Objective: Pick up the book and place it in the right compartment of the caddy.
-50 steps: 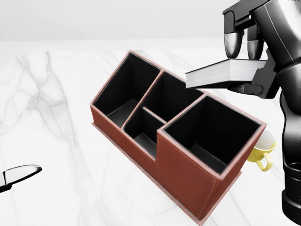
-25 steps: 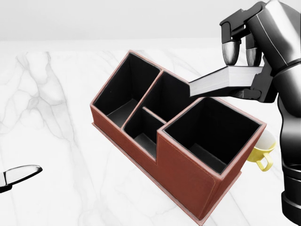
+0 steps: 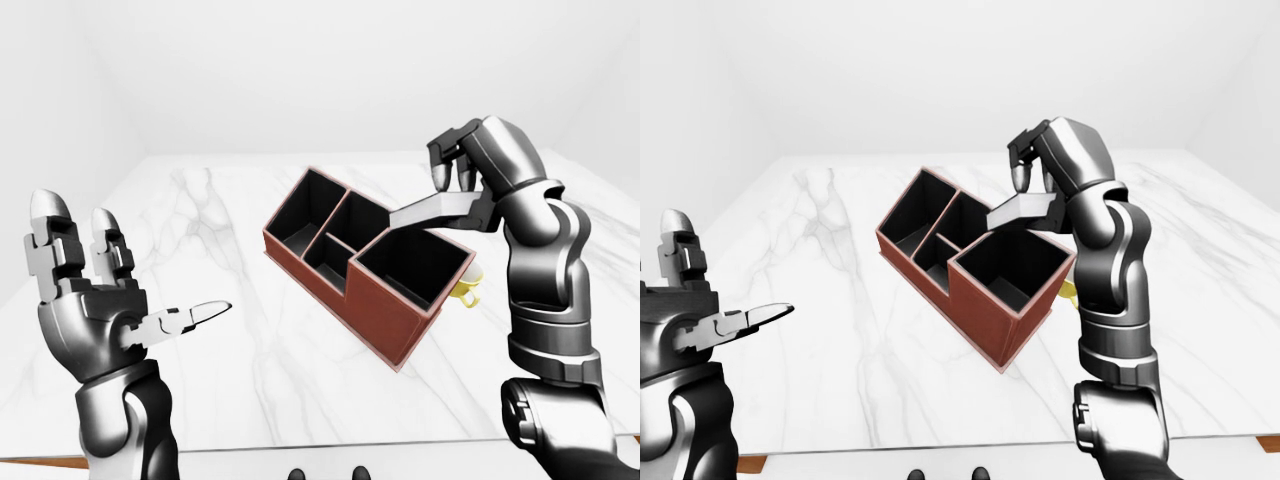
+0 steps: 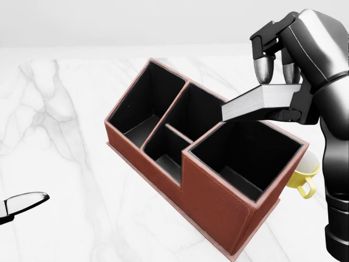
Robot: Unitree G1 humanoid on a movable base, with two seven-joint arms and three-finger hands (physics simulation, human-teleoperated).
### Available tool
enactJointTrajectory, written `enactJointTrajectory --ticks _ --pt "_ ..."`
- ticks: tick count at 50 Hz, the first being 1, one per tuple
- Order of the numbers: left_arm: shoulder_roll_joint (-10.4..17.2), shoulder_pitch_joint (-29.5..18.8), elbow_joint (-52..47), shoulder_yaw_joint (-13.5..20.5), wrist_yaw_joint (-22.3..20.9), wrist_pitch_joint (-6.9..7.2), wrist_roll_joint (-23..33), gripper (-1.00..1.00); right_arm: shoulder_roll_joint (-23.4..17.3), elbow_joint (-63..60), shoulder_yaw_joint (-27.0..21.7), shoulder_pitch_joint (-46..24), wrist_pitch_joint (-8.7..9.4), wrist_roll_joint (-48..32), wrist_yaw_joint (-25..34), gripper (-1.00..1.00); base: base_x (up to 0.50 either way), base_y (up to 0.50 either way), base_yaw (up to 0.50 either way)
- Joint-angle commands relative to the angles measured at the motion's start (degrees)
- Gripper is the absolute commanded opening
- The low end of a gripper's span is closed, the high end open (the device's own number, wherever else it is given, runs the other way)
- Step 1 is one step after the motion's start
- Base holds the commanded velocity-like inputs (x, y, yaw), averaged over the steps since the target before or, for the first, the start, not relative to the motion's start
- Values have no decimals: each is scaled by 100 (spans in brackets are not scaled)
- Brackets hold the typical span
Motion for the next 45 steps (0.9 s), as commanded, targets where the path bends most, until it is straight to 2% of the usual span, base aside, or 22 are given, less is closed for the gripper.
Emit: enactJointTrajectory --ticks 1,26,45 --pt "1 -4 13 2 -3 -6 3 100 32 -136 -28 4 0 -112 21 -100 0 0 0" --pt "24 -41 104 -1 -2 -47 7 100 127 -443 2 196 0 -276 355 -100 0 0 0" --pt "29 -48 65 0 13 -2 -5 100 221 -387 39 382 0 -408 440 -100 0 0 0"
